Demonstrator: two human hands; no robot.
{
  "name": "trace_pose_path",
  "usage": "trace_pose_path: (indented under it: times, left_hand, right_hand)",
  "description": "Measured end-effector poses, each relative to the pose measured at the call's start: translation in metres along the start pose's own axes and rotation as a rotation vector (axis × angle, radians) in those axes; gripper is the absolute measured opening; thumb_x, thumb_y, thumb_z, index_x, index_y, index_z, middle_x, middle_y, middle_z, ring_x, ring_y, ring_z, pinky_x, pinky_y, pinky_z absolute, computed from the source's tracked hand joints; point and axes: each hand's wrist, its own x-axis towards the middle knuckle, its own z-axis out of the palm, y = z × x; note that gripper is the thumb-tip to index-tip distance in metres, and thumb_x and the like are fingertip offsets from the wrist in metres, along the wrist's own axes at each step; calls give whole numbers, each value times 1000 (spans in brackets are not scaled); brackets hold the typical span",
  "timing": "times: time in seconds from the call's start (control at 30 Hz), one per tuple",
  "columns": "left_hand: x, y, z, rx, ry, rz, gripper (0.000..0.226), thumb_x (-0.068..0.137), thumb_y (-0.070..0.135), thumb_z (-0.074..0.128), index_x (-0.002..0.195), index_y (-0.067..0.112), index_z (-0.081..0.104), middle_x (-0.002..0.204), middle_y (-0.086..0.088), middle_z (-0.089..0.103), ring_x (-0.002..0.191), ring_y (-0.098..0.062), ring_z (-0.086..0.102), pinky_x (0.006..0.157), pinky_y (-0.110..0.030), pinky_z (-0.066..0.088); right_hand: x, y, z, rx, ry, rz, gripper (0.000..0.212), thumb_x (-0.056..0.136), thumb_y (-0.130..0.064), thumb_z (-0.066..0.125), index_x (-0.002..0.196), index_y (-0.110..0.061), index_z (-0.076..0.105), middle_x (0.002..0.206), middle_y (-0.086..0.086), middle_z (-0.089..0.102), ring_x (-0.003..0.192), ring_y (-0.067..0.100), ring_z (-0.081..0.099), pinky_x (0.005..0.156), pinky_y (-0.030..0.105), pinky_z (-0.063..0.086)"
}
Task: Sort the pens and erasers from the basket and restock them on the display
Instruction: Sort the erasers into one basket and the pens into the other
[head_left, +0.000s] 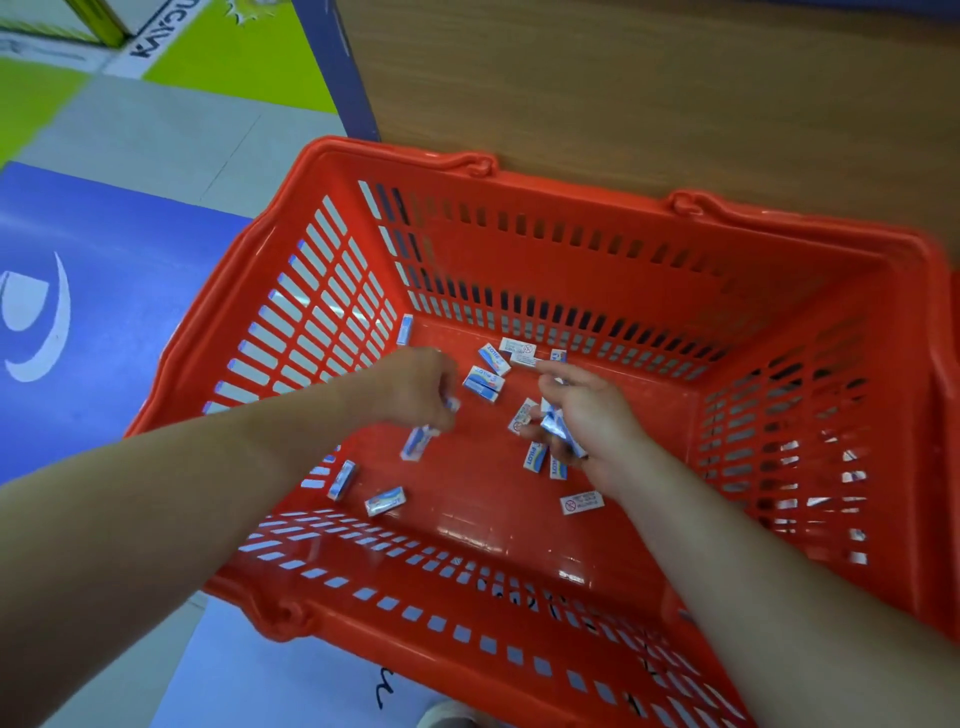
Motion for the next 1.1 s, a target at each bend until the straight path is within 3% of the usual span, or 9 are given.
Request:
trace_pose_path:
  times: [0.17, 0.23, 0.33, 0.47, 0.6, 0.73, 0.9, 0.97, 1.1]
  left_hand:
    - [-18, 33, -40, -770, 179, -33, 20, 76, 0, 68, 69, 12, 54, 59, -11, 57, 46, -17, 49, 45, -22, 36]
    - [-27, 48, -50, -983, 213, -22, 21, 81, -2, 65, 71, 11, 52, 59, -10, 57, 47, -17, 53, 43, -21, 41]
    - [-39, 71, -57, -1238, 223, 1, 21, 84, -1, 63, 72, 12, 51, 62, -6, 59, 53, -13, 59, 52, -22, 52]
    - [-52, 91, -65, -1395, 311, 14, 19, 86, -1, 59, 75, 12, 50, 68, -7, 62, 60, -19, 64, 58, -27, 56]
    - [-66, 99, -76, -1691, 398, 67, 25, 84, -8, 47, 78, 16, 48, 64, -7, 60, 70, -24, 69, 68, -35, 57]
    - [-89, 113, -82, -1548, 337, 117, 25, 77, 2, 51, 91, 21, 59, 65, -5, 55, 58, -16, 55, 47, -21, 43]
    - [-133, 135, -104, -1169, 496, 188, 37, 71, 9, 79, 102, 17, 61, 64, -10, 49, 54, -16, 40, 48, -20, 31]
    - [-162, 145, -120, -1141, 483, 201, 44, 66, 5, 82, 103, 13, 60, 57, 10, 55, 49, -3, 47, 50, -14, 37]
    - [-223, 178, -161, -983, 509, 181, 50, 61, 11, 86, 104, 14, 60, 60, 13, 58, 51, 0, 50, 53, -16, 43]
  right_hand:
    - [-12, -19, -1, -216, -113, -32, 28, 99, -11, 43, 98, -17, 71, 87, 6, 57, 55, 16, 64, 39, 17, 22]
    - [-18, -28, -3, -185, -185, -14, 20, 97, -25, 51, 94, -17, 70, 81, 4, 60, 52, 16, 62, 39, 15, 23]
    - [-27, -41, -12, -264, -261, -80, 41, 81, -54, 65, 99, -17, 70, 76, 1, 63, 51, 12, 59, 49, 19, 28]
    - [-44, -59, -27, -360, -300, -207, 35, 82, -44, 68, 99, -14, 69, 79, -3, 64, 52, 10, 59, 38, 17, 26]
    - [-56, -76, -30, -136, -350, -278, 19, 84, -37, 65, 80, -19, 67, 67, 2, 62, 52, 15, 55, 34, 15, 23]
    - [-69, -89, -19, -19, -398, -317, 25, 87, -38, 61, 86, -15, 69, 75, 8, 63, 50, 15, 55, 35, 17, 22]
    - [-119, -100, -5, 42, -367, -235, 28, 90, -40, 57, 88, -14, 67, 61, 3, 59, 46, 14, 54, 34, 14, 24]
    - [-151, -108, -7, 54, -368, -193, 30, 89, -40, 57, 91, -12, 67, 60, 3, 57, 44, 13, 52, 33, 14, 24]
    - [-227, -141, -13, 53, -361, -152, 37, 89, -41, 55, 98, -7, 67, 60, 8, 55, 39, 10, 49, 34, 14, 23]
